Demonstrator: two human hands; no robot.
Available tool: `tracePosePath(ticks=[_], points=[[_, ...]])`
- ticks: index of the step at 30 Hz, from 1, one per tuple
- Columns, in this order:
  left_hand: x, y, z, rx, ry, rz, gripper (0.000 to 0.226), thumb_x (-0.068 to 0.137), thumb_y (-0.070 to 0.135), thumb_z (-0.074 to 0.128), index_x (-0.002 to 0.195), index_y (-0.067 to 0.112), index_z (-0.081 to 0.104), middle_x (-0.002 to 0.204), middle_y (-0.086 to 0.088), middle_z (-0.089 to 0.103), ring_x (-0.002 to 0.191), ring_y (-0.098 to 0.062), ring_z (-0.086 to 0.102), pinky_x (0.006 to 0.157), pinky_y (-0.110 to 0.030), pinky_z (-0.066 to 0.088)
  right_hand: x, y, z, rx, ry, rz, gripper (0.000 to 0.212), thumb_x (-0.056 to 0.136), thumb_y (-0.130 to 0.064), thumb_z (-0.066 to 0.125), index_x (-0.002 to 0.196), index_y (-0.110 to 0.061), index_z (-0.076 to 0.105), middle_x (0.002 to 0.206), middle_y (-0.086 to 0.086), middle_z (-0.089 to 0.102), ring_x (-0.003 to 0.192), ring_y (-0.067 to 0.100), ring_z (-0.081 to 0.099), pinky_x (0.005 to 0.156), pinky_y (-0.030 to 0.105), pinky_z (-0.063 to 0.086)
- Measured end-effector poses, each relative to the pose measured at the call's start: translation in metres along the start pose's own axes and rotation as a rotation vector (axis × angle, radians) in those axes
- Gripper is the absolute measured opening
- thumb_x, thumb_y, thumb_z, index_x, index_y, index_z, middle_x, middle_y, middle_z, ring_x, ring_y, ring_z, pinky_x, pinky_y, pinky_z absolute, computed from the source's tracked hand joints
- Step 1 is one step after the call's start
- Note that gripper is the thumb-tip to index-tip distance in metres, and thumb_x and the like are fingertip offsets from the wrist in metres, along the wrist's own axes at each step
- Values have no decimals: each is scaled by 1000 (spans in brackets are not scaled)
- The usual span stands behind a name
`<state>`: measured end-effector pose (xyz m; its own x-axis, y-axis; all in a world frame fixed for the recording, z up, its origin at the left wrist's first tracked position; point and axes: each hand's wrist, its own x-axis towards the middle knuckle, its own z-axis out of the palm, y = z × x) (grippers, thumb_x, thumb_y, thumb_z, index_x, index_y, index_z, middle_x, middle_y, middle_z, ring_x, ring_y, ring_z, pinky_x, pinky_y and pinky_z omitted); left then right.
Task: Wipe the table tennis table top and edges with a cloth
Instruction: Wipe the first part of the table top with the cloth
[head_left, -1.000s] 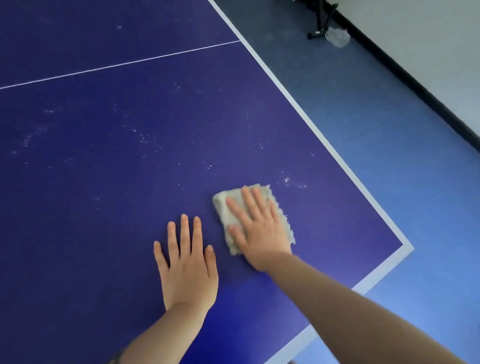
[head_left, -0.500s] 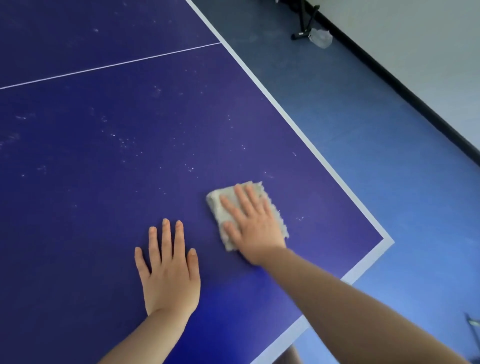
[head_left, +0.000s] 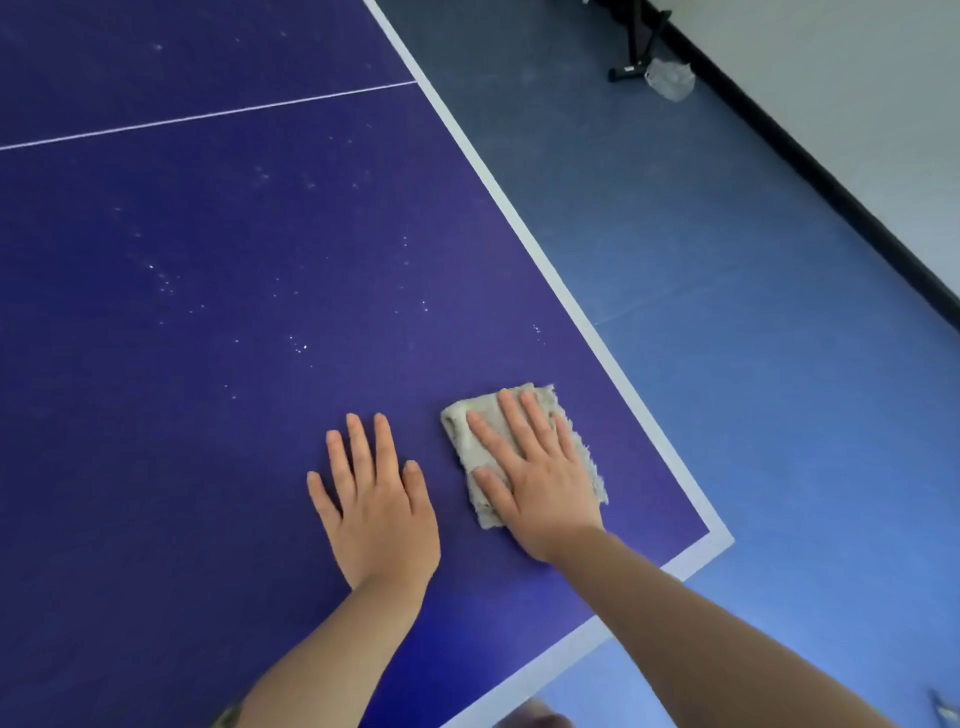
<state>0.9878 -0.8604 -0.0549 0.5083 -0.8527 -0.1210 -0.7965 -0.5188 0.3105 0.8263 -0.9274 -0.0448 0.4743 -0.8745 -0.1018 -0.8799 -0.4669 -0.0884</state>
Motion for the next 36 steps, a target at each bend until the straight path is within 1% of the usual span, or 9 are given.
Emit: tracePosePath(ticks=[5, 9, 14, 18, 21, 24, 27, 31, 36], points=[[0, 9, 2, 75, 15, -48, 60, 98, 40, 11, 156, 24, 7, 164, -1, 5, 151, -22, 0, 120, -50, 5, -7, 91, -10, 87, -7, 494, 70, 91, -59, -5, 156, -37, 6, 167, 2, 2, 153, 20, -6, 122, 42, -2], [-2, 11, 1, 104, 8, -77, 61, 97, 42, 7, 155, 26, 4, 164, 1, 2, 151, -20, -3, 121, -49, 5, -47, 44, 2, 22, 26, 172, 58, 104, -50, 10, 156, -29, 28, 163, 9, 22, 152, 26, 14, 117, 47, 14], [1, 14, 1, 107, 25, -103, 58, 98, 41, 10, 154, 28, 1, 163, 5, -1, 150, -15, -7, 122, -46, 2, 25, 24, -6, -5, -50, -360, 58, 103, -53, 0, 157, -36, 12, 166, 1, 9, 153, 24, 1, 119, 45, 2], [-1, 15, 0, 114, 40, -101, 58, 97, 41, 8, 153, 28, 1, 162, 5, 0, 151, -17, -3, 122, -47, 4, 84, 66, -16, 0, -124, -10, 66, 85, -58, -18, 150, -43, -18, 165, -4, -19, 149, 17, -25, 119, 41, -15], [0, 14, 2, 121, 56, -97, 56, 99, 39, 5, 154, 27, 5, 162, 3, 5, 151, -19, 1, 121, -48, 6, 55, 69, -10, 0, -11, 188, 68, 93, -56, -7, 158, -37, 1, 167, 5, -3, 153, 24, -8, 121, 46, -3], [1, 13, 5, 105, 53, -98, 58, 99, 39, 8, 155, 27, 7, 161, 5, 2, 151, -18, 0, 121, -48, 6, 12, 35, -1, 31, 3, -51, 59, 104, -49, 8, 156, -29, 25, 163, 10, 22, 152, 30, 14, 118, 48, 10], [1, 12, 6, 102, 65, -97, 54, 102, 36, 12, 155, 26, 9, 161, 3, 5, 151, -20, 3, 121, -50, 9, 32, 25, -10, -6, -104, -334, 58, 103, -54, 3, 158, -36, 8, 167, 2, 4, 153, 22, -10, 120, 44, -7], [2, 11, 6, 101, 49, -89, 54, 102, 34, 14, 155, 23, 11, 162, -1, 11, 151, -23, 6, 119, -51, 7, 72, 65, -15, -24, -112, 90, 68, 86, -56, -15, 153, -42, -13, 166, -1, -14, 149, 17, -24, 119, 41, -15], [1, 10, 1, 85, 30, -69, 61, 97, 39, 16, 155, 21, 14, 162, -5, 16, 150, -26, 9, 118, -53, 10, -10, 40, 6, 63, 112, 401, 59, 102, -52, 13, 157, -32, 23, 165, 9, 17, 153, 26, 9, 119, 49, 9]])
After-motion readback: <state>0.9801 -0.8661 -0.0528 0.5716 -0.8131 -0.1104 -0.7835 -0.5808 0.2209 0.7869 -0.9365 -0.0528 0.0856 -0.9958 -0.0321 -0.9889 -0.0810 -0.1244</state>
